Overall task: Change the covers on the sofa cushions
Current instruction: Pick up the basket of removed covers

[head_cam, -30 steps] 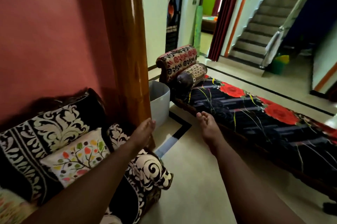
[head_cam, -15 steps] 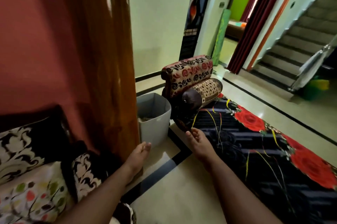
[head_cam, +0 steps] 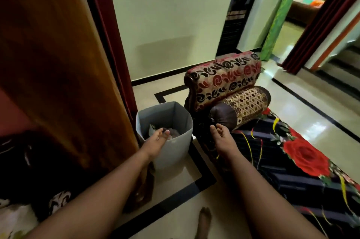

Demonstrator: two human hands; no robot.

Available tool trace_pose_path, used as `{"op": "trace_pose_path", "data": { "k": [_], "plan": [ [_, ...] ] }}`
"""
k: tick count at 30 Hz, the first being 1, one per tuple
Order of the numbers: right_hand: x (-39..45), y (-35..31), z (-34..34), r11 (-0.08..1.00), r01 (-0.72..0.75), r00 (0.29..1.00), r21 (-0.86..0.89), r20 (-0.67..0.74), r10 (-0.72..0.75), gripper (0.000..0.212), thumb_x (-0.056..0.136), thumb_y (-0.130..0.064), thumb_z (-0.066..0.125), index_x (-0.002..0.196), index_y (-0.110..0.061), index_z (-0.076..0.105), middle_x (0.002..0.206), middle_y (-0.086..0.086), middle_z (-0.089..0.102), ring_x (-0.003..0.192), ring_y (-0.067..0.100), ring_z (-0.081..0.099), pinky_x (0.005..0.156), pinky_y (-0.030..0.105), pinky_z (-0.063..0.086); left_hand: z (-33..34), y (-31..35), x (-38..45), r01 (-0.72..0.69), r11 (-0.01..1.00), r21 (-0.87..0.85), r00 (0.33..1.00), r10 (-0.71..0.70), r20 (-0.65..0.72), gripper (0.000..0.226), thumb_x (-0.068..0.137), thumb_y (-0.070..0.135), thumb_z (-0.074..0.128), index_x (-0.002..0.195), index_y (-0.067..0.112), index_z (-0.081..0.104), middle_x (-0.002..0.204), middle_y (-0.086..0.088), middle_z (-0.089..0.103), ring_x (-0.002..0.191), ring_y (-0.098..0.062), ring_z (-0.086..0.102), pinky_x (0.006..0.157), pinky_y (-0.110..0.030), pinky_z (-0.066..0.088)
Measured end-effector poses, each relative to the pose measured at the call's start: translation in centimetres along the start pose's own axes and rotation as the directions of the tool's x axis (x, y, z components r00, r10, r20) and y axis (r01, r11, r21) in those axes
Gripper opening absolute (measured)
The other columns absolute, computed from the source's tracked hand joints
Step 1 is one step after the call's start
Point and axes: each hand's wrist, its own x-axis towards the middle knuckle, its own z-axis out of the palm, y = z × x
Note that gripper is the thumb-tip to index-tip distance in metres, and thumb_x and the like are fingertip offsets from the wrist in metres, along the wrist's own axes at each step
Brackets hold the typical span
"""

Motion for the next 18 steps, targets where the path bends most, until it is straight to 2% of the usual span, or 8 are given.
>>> {"op": "trace_pose_path", "data": {
  "k": [2, 4, 8, 12, 14, 16, 18],
  "plan": [
    [5.7, -0.2, -0.1, 1.0, -0.011, 0.998, 0.004, 0.065, 0.011, 0.073, 0.095, -0.056, 0.056, 0.152, -0.015, 0.039, 0.149, 0.007, 0.048, 0.132, 0.022, 0.05, 0.097, 0.03, 0.046, 0.4, 1.3, 3.8, 0.031, 0.999, -0.042, 0.997, -0.034, -0.068, 0.085, 0.091, 0.066, 0.046, 0.159, 0.017, 0.027, 0.159, -0.002, 0.036, 0.145, -0.022, 0.036, 0.116, -0.034, 0.029],
    [10.0, -1.0, -0.1, 1.0, -0.026, 0.992, -0.005, 0.126, 0.027, 0.067, 0.099, -0.05, 0.056, 0.153, -0.015, 0.038, 0.147, 0.005, 0.048, 0.133, 0.022, 0.049, 0.089, 0.024, 0.045, 0.3, 2.0, 6.7, 0.057, 0.996, -0.073, 0.99, -0.066, -0.123, 0.077, 0.096, 0.058, 0.046, 0.158, 0.015, 0.029, 0.157, -0.003, 0.039, 0.144, -0.019, 0.036, 0.114, -0.03, 0.028],
    [19.8, -2.5, 0.8, 0.992, -0.028, 0.976, -0.126, 0.213, 0.054, 0.068, 0.097, -0.053, 0.058, 0.149, -0.014, 0.042, 0.145, 0.009, 0.053, 0.131, 0.023, 0.052, 0.108, 0.035, 0.043, -0.5, 2.9, 13.3, 0.099, 0.993, -0.07, 0.969, -0.112, -0.218, 0.097, 0.081, 0.071, 0.044, 0.157, 0.012, 0.03, 0.161, -0.004, 0.034, 0.146, -0.018, 0.034, 0.116, -0.031, 0.028],
    [28.2, -3.8, 4.1, 0.984, -0.062, 0.945, -0.167, 0.308, 0.112, 0.07, 0.095, -0.054, 0.06, 0.149, -0.014, 0.042, 0.143, 0.007, 0.054, 0.129, 0.023, 0.054, 0.109, 0.039, 0.044, -2.4, 1.3, 21.0, 0.18, 0.977, -0.112, 0.926, -0.207, -0.315, 0.122, 0.065, 0.097, 0.045, 0.154, 0.014, 0.039, 0.154, -0.004, 0.046, 0.142, -0.021, 0.042, 0.116, -0.036, 0.035],
    [31.5, -4.0, 5.8, 0.981, -0.075, 0.929, -0.177, 0.346, 0.133, 0.07, 0.094, -0.052, 0.063, 0.15, -0.015, 0.042, 0.144, 0.005, 0.054, 0.129, 0.022, 0.054, 0.108, 0.038, 0.046, -3.3, 1.3, 24.2, 0.22, 0.969, -0.112, 0.914, -0.245, -0.324, 0.107, 0.077, 0.089, 0.047, 0.152, 0.013, 0.042, 0.152, -0.004, 0.048, 0.141, -0.022, 0.043, 0.116, -0.037, 0.035],
    [36.0, -3.9, 8.1, 0.973, -0.067, 0.921, -0.219, 0.361, 0.145, 0.069, 0.093, -0.054, 0.064, 0.148, -0.017, 0.044, 0.142, 0.005, 0.056, 0.125, 0.021, 0.057, 0.106, 0.04, 0.048, -4.4, 1.8, 28.2, 0.251, 0.961, -0.113, 0.904, -0.275, -0.329, 0.075, 0.098, 0.061, 0.046, 0.152, 0.009, 0.041, 0.153, -0.002, 0.045, 0.143, -0.022, 0.04, 0.115, -0.031, 0.033],
    [40.7, -4.0, 10.8, 0.964, -0.051, 0.92, -0.26, 0.363, 0.147, 0.065, 0.093, -0.054, 0.063, 0.146, -0.019, 0.047, 0.137, 0.003, 0.059, 0.12, 0.019, 0.059, 0.1, 0.037, 0.05, -5.9, 0.9, 33.1, 0.292, 0.95, -0.11, 0.89, -0.313, -0.332, 0.057, 0.105, 0.043, 0.042, 0.149, 0.006, 0.043, 0.144, 0.005, 0.046, 0.141, -0.021, 0.041, 0.105, -0.023, 0.032]
  ]
}}
